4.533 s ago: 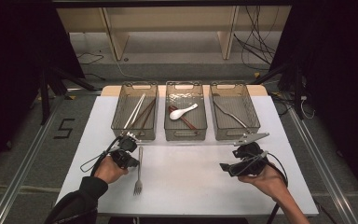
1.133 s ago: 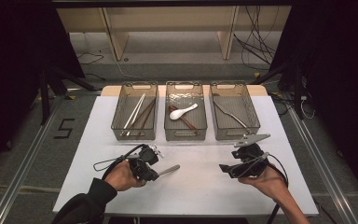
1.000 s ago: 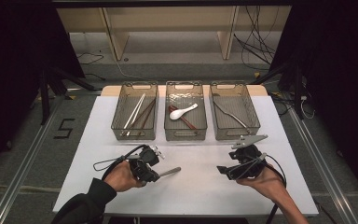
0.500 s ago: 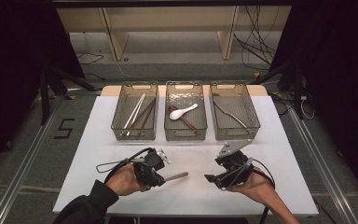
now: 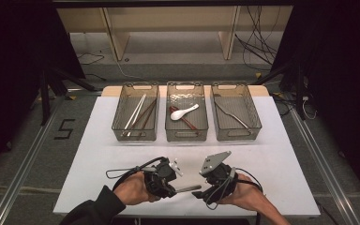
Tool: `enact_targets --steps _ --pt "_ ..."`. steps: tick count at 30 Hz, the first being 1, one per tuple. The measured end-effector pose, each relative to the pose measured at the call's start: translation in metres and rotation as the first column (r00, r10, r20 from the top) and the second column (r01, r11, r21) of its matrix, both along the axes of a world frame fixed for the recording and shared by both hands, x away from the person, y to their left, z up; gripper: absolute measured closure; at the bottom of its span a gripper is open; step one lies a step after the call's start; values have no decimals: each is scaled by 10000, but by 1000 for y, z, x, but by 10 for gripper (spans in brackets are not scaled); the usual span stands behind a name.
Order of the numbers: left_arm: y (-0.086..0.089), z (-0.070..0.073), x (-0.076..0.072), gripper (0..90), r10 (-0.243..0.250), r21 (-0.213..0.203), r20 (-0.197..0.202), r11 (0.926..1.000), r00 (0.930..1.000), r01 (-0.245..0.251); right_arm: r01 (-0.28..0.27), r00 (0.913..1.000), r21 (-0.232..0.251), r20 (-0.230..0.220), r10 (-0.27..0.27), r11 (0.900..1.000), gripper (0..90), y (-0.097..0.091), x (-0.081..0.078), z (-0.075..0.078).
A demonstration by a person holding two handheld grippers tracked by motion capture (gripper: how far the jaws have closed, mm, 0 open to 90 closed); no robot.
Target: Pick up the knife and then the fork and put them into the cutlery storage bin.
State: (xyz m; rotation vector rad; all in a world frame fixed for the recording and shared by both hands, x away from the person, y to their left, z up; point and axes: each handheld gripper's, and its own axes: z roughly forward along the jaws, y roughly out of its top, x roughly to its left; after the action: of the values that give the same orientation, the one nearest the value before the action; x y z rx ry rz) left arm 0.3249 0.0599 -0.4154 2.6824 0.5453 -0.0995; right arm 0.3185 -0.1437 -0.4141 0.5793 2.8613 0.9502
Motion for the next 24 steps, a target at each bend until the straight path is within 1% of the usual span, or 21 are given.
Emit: enact_targets --steps 3,6,9,10,13,15,17,18,22,24 --pt "-3 2 -4 836 -81 -126 -27 9999 10000 81 -264 9996 -116 -80 263 9996 312 4 -2 -3" --pt "-6 4 -7 836 -315 -158 -48 9994 9995 315 -543 9984 -245 -165 539 9982 323 8 -3 -6" --pt "-8 5 -9 836 -393 -198 -27 9990 9992 392 -686 9973 -315 -269 678 9971 328 11 -3 -10" --pt "-8 5 -10 836 -378 -228 -36 9990 9993 378 -614 9975 -384 -380 600 9974 335 12 -4 -12" --pt "-9 5 -11 836 -405 -277 -94 9988 9991 402 -766 9965 -504 -388 747 9958 355 14 -3 -16" --pt "-9 5 -11 836 -503 -236 -82 9985 9987 501 -869 9958 -548 -328 852 9947 372 15 -2 -17" --pt "-9 7 -11 836 -603 -222 -119 9979 9981 600 -959 9949 -579 -371 939 9937 398 15 -2 -17" --pt "-10 7 -12 836 -537 -310 -144 9981 9985 532 -1043 9939 -615 -417 1018 9926 413 15 -2 -17" --pt "-11 8 -13 836 -628 -329 -141 9975 9979 623 -1199 9923 -730 -398 1172 9901 471 17 -3 -19" --pt "-11 8 -14 836 -664 -342 -112 9972 9977 660 -1279 9914 -866 -375 1251 9880 498 17 -4 -20"
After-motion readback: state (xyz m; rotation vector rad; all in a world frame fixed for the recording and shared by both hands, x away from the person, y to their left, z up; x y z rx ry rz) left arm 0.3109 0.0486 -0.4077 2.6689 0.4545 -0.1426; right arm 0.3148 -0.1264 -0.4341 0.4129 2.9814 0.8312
